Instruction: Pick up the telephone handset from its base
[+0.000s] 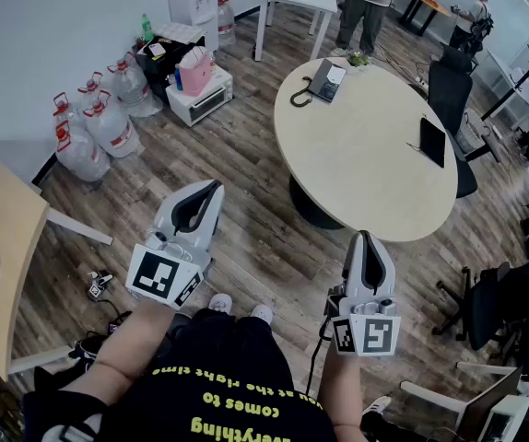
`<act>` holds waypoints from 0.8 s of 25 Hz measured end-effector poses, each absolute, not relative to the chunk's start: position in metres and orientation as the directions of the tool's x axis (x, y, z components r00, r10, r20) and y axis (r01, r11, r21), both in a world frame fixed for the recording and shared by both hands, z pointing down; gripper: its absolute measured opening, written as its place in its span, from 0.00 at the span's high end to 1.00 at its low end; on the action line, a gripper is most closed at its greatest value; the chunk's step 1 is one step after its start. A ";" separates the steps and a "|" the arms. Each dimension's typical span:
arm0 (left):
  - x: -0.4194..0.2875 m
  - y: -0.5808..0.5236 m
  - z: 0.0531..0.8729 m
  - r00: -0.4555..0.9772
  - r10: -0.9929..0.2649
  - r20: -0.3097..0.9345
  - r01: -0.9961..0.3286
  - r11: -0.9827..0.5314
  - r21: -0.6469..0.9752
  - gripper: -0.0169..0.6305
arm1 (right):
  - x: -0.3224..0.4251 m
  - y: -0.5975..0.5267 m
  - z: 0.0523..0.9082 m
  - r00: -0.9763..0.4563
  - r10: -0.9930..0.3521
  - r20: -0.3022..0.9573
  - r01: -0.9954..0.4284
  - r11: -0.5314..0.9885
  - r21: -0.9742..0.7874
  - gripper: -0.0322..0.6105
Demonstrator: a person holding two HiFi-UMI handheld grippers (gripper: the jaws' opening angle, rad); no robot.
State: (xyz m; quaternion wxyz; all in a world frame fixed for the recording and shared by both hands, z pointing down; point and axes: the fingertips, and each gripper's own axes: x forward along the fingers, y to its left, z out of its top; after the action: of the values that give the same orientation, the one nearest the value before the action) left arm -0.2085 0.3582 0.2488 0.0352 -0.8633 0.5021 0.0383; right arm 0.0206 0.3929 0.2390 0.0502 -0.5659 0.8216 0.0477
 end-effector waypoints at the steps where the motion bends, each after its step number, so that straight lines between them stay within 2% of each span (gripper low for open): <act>1: -0.205 0.358 0.249 0.495 -0.863 -0.102 -0.868 -0.495 -0.020 0.97 | 0.023 0.393 0.239 -0.354 -0.926 -0.135 -0.935 0.354 0.025 0.93; 13: -0.178 0.351 0.253 0.515 -0.852 -0.094 -0.854 -0.520 0.026 0.97 | 0.039 0.393 0.236 -0.393 -0.913 -0.112 -0.919 0.384 0.094 0.93; 20: -0.158 0.339 0.261 0.514 -0.855 -0.070 -0.856 -0.517 0.031 0.97 | 0.065 0.378 0.240 -0.389 -0.913 -0.121 -0.919 0.394 -0.019 0.93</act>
State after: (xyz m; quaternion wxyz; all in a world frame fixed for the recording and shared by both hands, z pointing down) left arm -0.1584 0.3391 0.2609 0.0034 -0.8700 0.4916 0.0381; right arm 0.0655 0.3784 0.2403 0.0560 -0.5499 0.8330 0.0253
